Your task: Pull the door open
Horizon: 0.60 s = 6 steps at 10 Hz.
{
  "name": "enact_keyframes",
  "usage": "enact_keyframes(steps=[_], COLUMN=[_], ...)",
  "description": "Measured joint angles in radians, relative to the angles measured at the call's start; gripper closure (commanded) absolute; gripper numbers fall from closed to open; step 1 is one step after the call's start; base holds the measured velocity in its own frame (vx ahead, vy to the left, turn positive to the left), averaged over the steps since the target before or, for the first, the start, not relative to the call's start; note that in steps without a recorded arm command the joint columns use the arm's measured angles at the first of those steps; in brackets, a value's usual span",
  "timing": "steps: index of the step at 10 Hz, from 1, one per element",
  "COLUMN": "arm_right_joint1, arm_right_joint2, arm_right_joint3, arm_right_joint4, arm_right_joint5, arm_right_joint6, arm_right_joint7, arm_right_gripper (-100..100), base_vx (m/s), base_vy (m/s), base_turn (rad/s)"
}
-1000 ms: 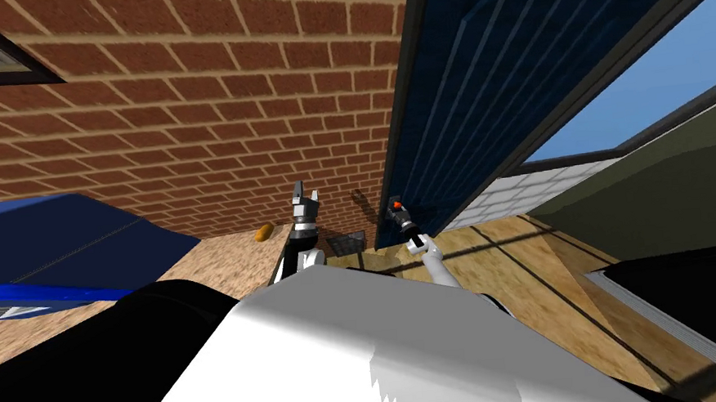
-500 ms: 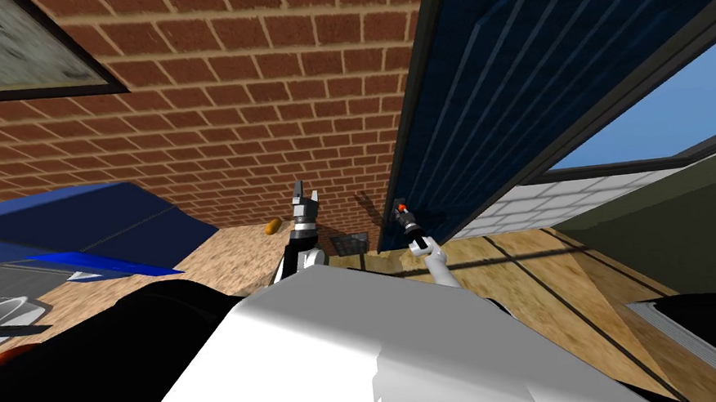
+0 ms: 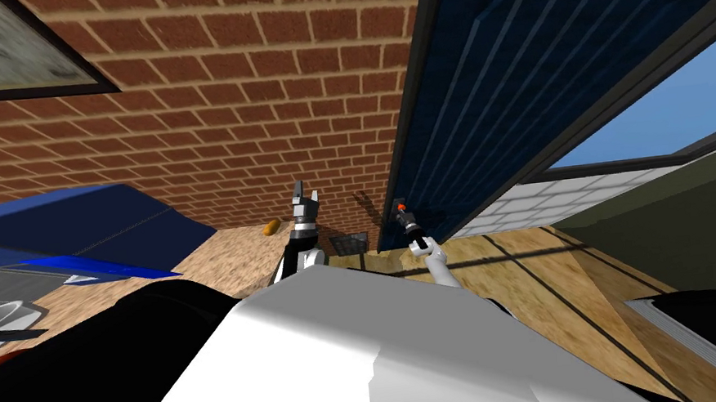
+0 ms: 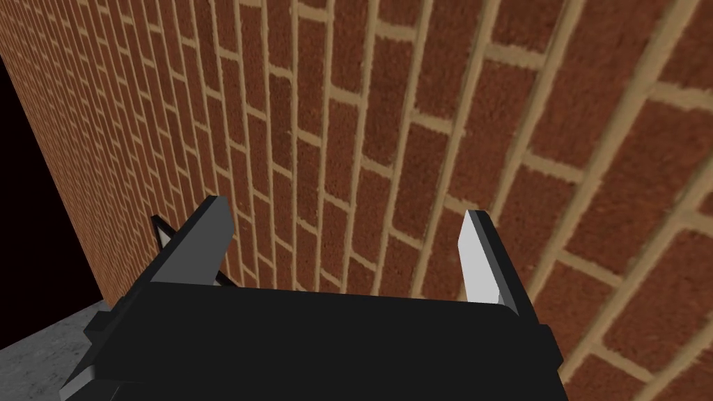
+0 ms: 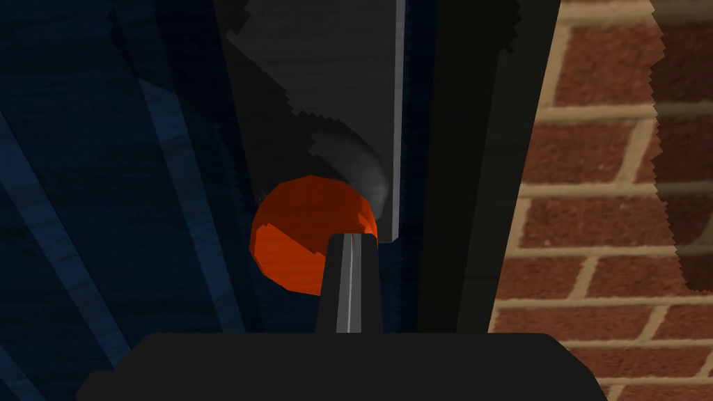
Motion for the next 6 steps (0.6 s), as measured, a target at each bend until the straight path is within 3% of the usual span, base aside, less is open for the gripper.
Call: enact_keyframes(steps=[6], arm_right_joint1=[-0.005], arm_right_joint2=[-0.016], arm_right_joint3=[0.012], arm_right_joint4=[-0.021], arm_right_joint5=[0.005], arm_right_joint6=[-0.001], arm_right_joint7=[-0.009], arm_right_gripper=[-100], base_vx=[-0.175], base_vy=[-0.06], base_turn=[-0.027])
